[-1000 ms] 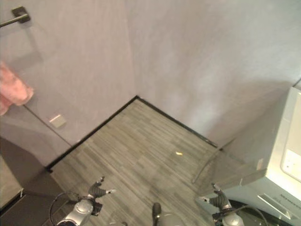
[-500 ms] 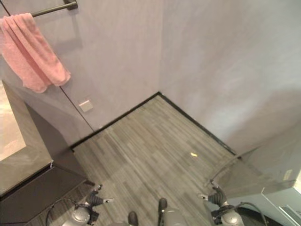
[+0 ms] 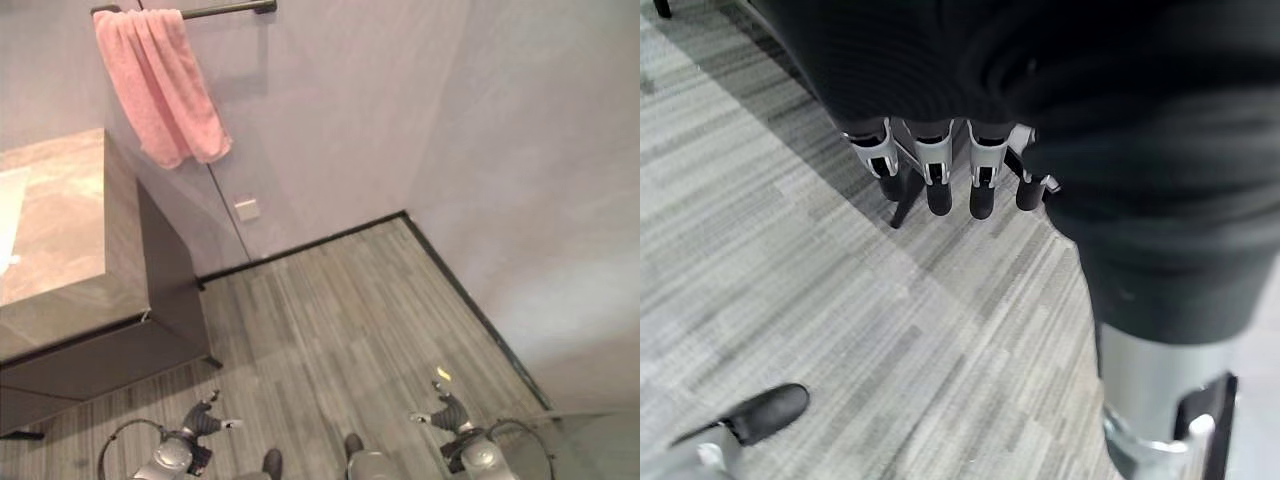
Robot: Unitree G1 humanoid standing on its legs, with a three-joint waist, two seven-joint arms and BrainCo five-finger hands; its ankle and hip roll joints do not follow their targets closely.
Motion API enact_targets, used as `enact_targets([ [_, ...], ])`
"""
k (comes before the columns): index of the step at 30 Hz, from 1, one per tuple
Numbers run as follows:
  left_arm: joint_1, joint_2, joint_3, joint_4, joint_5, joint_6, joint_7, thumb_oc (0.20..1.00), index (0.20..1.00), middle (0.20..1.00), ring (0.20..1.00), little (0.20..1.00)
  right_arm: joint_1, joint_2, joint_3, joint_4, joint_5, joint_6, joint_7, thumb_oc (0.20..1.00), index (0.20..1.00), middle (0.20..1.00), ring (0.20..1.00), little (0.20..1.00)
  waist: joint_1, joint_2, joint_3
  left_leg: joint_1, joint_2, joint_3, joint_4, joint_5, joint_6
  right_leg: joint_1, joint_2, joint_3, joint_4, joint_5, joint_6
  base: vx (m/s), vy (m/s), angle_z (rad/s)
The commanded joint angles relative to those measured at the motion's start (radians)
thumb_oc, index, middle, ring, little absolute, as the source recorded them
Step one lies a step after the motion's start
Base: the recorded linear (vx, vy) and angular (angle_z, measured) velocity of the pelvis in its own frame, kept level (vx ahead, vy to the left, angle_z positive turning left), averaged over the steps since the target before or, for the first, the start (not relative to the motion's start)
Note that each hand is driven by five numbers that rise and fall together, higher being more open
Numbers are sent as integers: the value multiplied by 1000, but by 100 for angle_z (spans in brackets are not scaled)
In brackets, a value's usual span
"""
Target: Put brush and paste in cup on sink, flatten towel.
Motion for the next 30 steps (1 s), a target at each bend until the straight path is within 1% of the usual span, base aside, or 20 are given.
enact_targets([
  [1, -15, 59, 44, -4, -77, -11, 23, 1000, 1000, 1000, 1000, 1000, 35, -21, -15, -57, -14, -29, -2, 1000, 1000, 1000, 1000, 1000, 23, -91, -27, 26, -12, 0, 31, -24, 18, 2, -103, 90, -138, 115, 99, 27, -279, 60],
  [2, -10, 55, 57, 6, -101, -9, 21, 1000, 1000, 1000, 1000, 1000, 41, -32, -19, -85, -14, -30, -2, 1000, 1000, 1000, 1000, 1000, 20, -85, -28, 19, 11, -11, 18, 5, 7, 9, -90, 65, -132, 103, 90, 29, -389, 56],
  [4, -8, 48, 65, 6, -115, -7, 19, 1000, 1000, 1000, 1000, 1000, 48, -40, -14, -100, -28, -30, -9, 1000, 1000, 1000, 1000, 1000, 20, -82, -24, 1, 37, -6, 18, 25, -4, 20, -84, 27, -126, 86, 79, 6, -312, 58],
  [5, -15, 46, 60, 8, -109, -4, 22, 1000, 1000, 1000, 1000, 1000, 51, -48, -7, -116, -53, -30, -20, 1000, 1000, 1000, 1000, 1000, 12, -81, -19, -12, 52, 23, 18, 48, -4, 26, -88, 3, -123, 83, 75, -36, -228, 80],
  [6, -24, 43, 54, 5, -100, -2, 28, 1000, 1000, 1000, 1000, 1000, 53, -59, -5, -132, -84, -25, -34, 1000, 1000, 1000, 1000, 1000, -2, -81, -13, -24, 61, 82, 20, 55, 0, 32, -99, -24, -126, 82, 75, -75, -190, 90],
  [7, -31, 40, 51, -2, -92, 1, 32, 1000, 1000, 1000, 1000, 1000, 59, -69, -11, -156, -104, -23, -41, 1000, 1000, 1000, 1000, 1000, -22, -79, -9, -28, 78, 208, 20, 60, 6, 43, -110, -54, -139, 85, 76, -132, -201, 102],
  [8, -40, 32, 45, -8, -75, 8, 34, 1000, 1000, 1000, 1000, 1000, 104, -72, -30, -220, -98, -26, -38, 1000, 1000, 1000, 1000, 1000, -78, -67, -11, -20, 104, 491, 42, 47, 13, 59, -125, -119, -158, 90, 82, -110, -150, 109],
  [9, -40, 32, 45, -8, -74, 8, 34, 1000, 1000, 1000, 1000, 1000, 105, -72, -30, -221, -98, -25, -38, 1000, 1000, 1000, 1000, 1000, -76, -66, -14, -24, 105, 492, 42, 48, 13, 56, -123, -117, -160, 94, 81, -91, -109, 195],
  [10, -37, 26, 30, -20, -72, 2, 33, 1000, 1000, 1000, 1000, 1000, 101, -71, 2, -230, -112, -21, -33, 1000, 1000, 1000, 1000, 1000, -50, -66, -1, -59, 22, 325, 73, 23, 14, 62, -114, -106, -185, 107, 76, -25, -4, 166],
  [11, -37, 26, 31, -20, -72, 2, 33, 1000, 1000, 1000, 1000, 1000, 100, -71, 2, -230, -112, -21, -33, 1000, 1000, 1000, 1000, 1000, -52, -66, -3, -63, 22, 324, 73, 25, 14, 60, -114, -107, -187, 109, 76, -29, -22, 110],
  [12, -48, 29, 26, -20, -70, -1, 35, 1000, 1000, 1000, 1000, 1000, 90, -63, 13, -224, -110, -25, -29, 1000, 1000, 1000, 1000, 1000, -47, -71, 3, -75, -29, 270, 86, 2, 20, 55, -114, -101, -188, 122, 75, -36, -31, -27],
  [14, -48, 32, 24, -19, -68, -2, 33, 1000, 1000, 1000, 1000, 1000, 94, -47, 20, -225, -108, -25, -20, 1000, 1000, 1000, 1000, 1000, -56, -67, 0, -76, -41, 323, 54, -7, 51, 45, -108, -98, -193, 130, 82, -23, 22, -46],
  [16, -52, 37, 18, -3, -53, -3, 25, 1000, 1000, 1000, 1000, 1000, 67, -43, 49, -213, -134, -26, -19, 1000, 1000, 1000, 1000, 1000, -38, -73, 6, -98, -76, 249, 42, 0, 67, 37, -103, -85, -190, 129, 80, 44, 99, -11],
  [18, -50, 42, 18, 5, -39, -6, 21, 1000, 1000, 1000, 1000, 1000, 65, -36, 50, -222, -135, -27, -19, 1000, 1000, 1000, 1000, 1000, -33, -76, 8, -91, -80, 243, 35, 1, 72, 35, -100, -77, -178, 122, 85, 54, 83, -36],
  [20, -46, 54, 24, 5, -33, -7, 19, 1000, 1000, 1000, 1000, 1000, 63, -29, 49, -235, -128, -34, -12, 1000, 1000, 1000, 1000, 1000, -34, -78, 14, -86, -82, 242, 26, 2, 84, 19, -92, -46, -128, 115, 91, 37, 88, -27],
  [23, -67, 75, 15, 5, -25, -11, 20, 1000, 1000, 1000, 1000, 1000, 61, -29, 59, -244, -134, -40, -11, 1000, 1000, 1000, 1000, 1000, -46, -76, 32, -93, -89, 216, 39, -3, 93, -6, -53, 77, -66, 97, 103, 0, 25, -14],
  [24, -70, 79, 17, 10, -21, -13, 23, 1000, 1000, 1000, 1000, 1000, 63, -30, 59, -245, -139, -41, -10, 1000, 1000, 1000, 1000, 1000, -44, -76, 33, -91, -88, 214, 43, -10, 94, -9, -64, 83, -68, 98, 101, 9, -52, 17],
  [27, -57, 81, 23, -2, -28, -19, 32, 1000, 1000, 1000, 1000, 1000, 44, -31, 64, -239, -167, -37, -18, 1000, 1000, 1000, 1000, 1000, -19, -69, 41, -82, -43, 239, 47, -20, 76, -31, -170, 9, -126, 166, 110, 20, -157, 22],
  [29, -54, 80, 28, -8, -45, -20, 35, 1000, 1000, 1000, 1000, 1000, 36, -33, 64, -240, -173, -34, -14, 1000, 1000, 1000, 1000, 1000, -25, -73, 39, -63, -31, 229, 47, -25, 60, -47, -205, 24, -175, 213, 129, 80, -188, -38],
  [30, -53, 79, 31, -9, -51, -20, 37, 1000, 1000, 1000, 1000, 1000, 35, -33, 63, -239, -173, -33, -14, 1000, 1000, 1000, 1000, 1000, -27, -76, 38, -57, -27, 226, 48, -27, 54, -44, -212, 31, -194, 222, 137, 82, -288, -22],
])
